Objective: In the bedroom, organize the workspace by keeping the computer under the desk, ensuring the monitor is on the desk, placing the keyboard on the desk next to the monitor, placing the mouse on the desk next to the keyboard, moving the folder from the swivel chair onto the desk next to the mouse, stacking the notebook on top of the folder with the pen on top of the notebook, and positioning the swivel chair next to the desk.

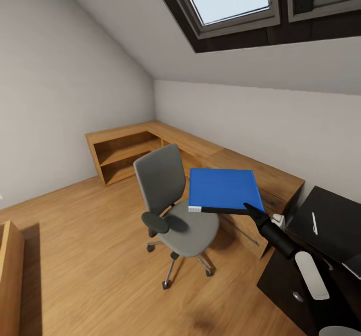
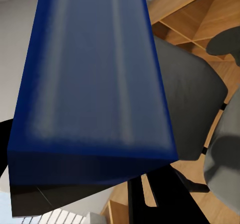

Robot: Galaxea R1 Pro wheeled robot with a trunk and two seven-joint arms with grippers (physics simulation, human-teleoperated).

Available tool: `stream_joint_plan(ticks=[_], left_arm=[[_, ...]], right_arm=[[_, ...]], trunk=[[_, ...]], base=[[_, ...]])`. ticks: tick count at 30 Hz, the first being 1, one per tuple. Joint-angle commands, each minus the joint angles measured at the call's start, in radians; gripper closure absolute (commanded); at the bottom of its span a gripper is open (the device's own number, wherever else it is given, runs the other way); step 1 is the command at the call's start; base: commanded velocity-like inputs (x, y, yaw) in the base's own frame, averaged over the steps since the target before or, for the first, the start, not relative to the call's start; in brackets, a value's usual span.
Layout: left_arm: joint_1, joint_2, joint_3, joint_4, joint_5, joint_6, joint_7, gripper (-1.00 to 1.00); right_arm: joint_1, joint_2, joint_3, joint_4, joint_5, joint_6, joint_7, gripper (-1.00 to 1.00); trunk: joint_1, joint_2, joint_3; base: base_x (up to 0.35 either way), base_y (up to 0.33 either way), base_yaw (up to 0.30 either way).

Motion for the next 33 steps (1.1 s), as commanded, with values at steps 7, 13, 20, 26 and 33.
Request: stream_joint_plan(ticks=[7,13,20,26,33], left_arm=[[-0.002,-0.002,-0.011,0.000,0.000,-0.015,0.002,-1.00],[-0.001,-0.009,-0.010,0.024,-0.038,-0.018,-0.127,-1.00],[0.000,-0.065,-0.013,0.041,-0.057,0.048,-0.216,-1.00],[0.000,-0.067,-0.017,0.041,-0.059,0.067,-0.216,-1.00],[0.000,-0.075,-0.018,0.040,-0.057,0.071,-0.215,-1.00]], right_arm=[[-0.001,0.000,-0.002,0.000,-0.008,0.010,-0.003,1.00],[-0.001,0.000,-0.003,0.000,-0.008,0.010,-0.007,1.00],[-0.001,0.003,-0.003,-0.170,-0.011,0.046,-0.369,1.00],[-0.001,0.002,-0.003,-0.237,-0.020,0.118,-0.492,1.00],[0.000,0.004,-0.004,-0.236,-0.029,0.172,-0.427,1.00]], trunk=[[-0.019,0.034,0.014],[-0.042,0.076,0.033],[-0.069,0.125,0.055],[-0.092,0.167,0.074],[-0.119,0.216,0.096]], base=[[0.000,0.000,0.000],[0.000,0.000,0.000],[0.000,0.000,0.000],[0.000,0.000,0.000],[0.000,0.000,0.000]])
